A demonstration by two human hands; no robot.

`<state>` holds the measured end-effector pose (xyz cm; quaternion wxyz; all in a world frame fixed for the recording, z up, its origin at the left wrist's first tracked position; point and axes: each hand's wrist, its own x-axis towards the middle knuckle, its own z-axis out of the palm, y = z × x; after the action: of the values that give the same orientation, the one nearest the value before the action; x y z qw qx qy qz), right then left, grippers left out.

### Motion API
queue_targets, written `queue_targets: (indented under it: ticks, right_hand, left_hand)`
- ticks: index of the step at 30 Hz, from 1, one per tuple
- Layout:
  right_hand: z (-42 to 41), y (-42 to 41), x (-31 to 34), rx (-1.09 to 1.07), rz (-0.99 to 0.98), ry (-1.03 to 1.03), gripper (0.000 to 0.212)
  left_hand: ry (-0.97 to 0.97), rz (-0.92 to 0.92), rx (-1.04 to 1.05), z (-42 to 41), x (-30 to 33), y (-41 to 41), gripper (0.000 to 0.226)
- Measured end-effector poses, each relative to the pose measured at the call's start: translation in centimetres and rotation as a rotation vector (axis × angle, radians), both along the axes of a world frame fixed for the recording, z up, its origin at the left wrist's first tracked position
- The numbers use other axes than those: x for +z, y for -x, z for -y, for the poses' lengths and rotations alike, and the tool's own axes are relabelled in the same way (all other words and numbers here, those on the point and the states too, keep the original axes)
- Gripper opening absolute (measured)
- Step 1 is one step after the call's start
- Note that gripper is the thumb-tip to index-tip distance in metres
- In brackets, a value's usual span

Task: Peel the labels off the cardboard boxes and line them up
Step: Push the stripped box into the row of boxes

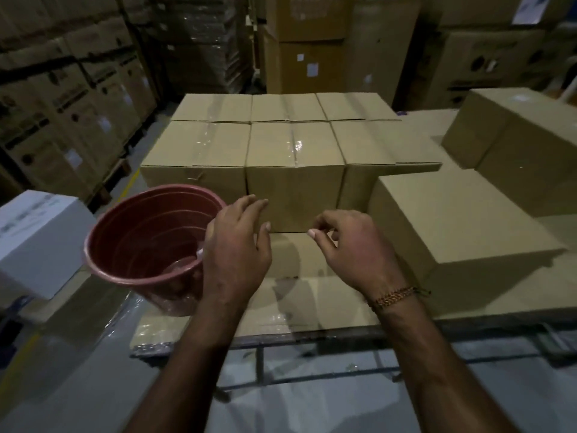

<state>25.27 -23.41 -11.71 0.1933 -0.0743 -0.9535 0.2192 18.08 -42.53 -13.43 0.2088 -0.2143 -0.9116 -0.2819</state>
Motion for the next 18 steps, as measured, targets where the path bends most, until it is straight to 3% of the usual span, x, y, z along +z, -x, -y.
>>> queue_targets:
  ticks: [8, 15, 18]
  right_hand:
    - [-10.7, -6.9, -1.6, -0.112, 0.020, -0.127, 0.024]
    - [-15.8, -9.2, -3.7, -0.162, 0.201, -0.186, 0.074]
    - [-17.0, -9.3, -4.7, -0.167, 0.242, -0.226, 0.080]
  left_hand:
    - [-0.011, 0.054, 0.021, -9.2, -1.3, -5.4, 0.043]
    - [-0.034, 0.126, 0.035, -15.6, -3.3, -9.4, 0.041]
    - [-0.033, 0.143, 0.012, -17.1, -3.5, -10.2, 0.041]
